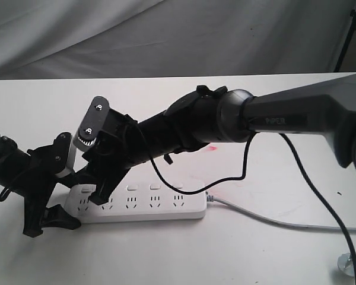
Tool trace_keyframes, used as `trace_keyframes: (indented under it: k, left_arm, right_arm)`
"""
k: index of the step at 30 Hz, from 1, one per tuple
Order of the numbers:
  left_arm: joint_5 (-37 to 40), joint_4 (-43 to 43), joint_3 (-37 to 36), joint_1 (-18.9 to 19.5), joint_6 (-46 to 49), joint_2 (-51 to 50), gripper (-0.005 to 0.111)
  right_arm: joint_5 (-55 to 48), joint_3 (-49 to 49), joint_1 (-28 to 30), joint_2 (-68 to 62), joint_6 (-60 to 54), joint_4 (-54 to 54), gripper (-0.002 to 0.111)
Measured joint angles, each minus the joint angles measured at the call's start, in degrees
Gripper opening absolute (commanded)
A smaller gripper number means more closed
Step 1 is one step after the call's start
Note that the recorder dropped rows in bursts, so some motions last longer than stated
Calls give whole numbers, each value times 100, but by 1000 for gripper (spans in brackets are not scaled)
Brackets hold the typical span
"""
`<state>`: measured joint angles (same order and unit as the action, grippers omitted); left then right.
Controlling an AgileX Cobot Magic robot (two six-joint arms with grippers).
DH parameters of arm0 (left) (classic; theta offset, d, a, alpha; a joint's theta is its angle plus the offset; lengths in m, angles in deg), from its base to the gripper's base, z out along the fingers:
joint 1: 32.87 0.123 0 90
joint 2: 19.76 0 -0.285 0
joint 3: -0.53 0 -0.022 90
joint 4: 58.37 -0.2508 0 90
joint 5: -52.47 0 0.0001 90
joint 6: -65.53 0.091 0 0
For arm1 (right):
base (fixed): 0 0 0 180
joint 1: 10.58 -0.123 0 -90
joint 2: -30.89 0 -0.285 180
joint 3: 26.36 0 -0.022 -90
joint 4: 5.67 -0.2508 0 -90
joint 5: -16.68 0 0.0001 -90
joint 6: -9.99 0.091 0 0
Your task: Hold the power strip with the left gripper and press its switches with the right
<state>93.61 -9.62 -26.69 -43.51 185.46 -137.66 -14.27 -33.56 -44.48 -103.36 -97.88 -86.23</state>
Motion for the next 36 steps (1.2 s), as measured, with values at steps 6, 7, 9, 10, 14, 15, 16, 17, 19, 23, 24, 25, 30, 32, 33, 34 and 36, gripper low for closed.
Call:
trace_keyframes:
  k: [6, 7, 9, 10, 14, 15, 16, 17, 19, 23, 24, 25, 30, 32, 33, 34, 36]
  left_arm:
    - [0, 0, 0, 0, 0, 0, 67]
    - [0, 0, 0, 0, 0, 0, 67]
    - [0, 0, 0, 0, 0, 0, 67]
    - [0, 0, 0, 0, 0, 0, 67]
    - [0, 0, 0, 0, 0, 0, 67]
    - [0, 0, 0, 0, 0, 0, 67]
    - [0, 0, 0, 0, 0, 0, 67]
    - [0, 0, 0, 0, 0, 0, 67]
    - [0, 0, 0, 0, 0, 0, 67]
    - [0, 0, 0, 0, 0, 0, 67]
    - [0, 0, 0, 0, 0, 0, 67]
    - [0, 0, 0, 0, 0, 0, 67]
    - [0, 0, 0, 0, 0, 0, 67]
    - [0, 0, 0, 0, 0, 0, 67]
    - [0, 0, 0, 0, 0, 0, 67]
    - [0, 0, 0, 0, 0, 0, 67]
    - [0, 0, 0, 0, 0, 0, 67]
  right_arm:
    - [296, 0, -97, -126, -248, -195, 46]
    - [311, 0, -97, -149, -296, -218, 46]
    - [361, 0, -97, -190, -424, -283, 46]
    - [370, 0, -97, -203, -467, -322, 46]
    - [421, 0, -97, -294, -712, -479, 46]
    - [430, 0, -97, -314, -769, -507, 46]
    - [444, 0, -97, -333, -847, -566, 46]
    - [444, 0, -97, -340, -900, -618, 46]
    - [464, 0, -97, -340, -974, -679, 46]
    - [491, 0, -97, -345, -1062, -793, 46]
    - [491, 0, -97, -358, -1110, -845, 46]
    - [498, -16, -97, -368, -1170, -899, 46]
    - [498, -225, -97, -541, -1234, -961, 46]
    - [498, -251, -97, -572, -1247, -945, 46]
    - [498, -261, -97, -575, -1247, -915, 46]
    - [498, -261, -97, -585, -1260, -886, 46]
    - [498, -261, -97, -585, -1260, -852, 46]
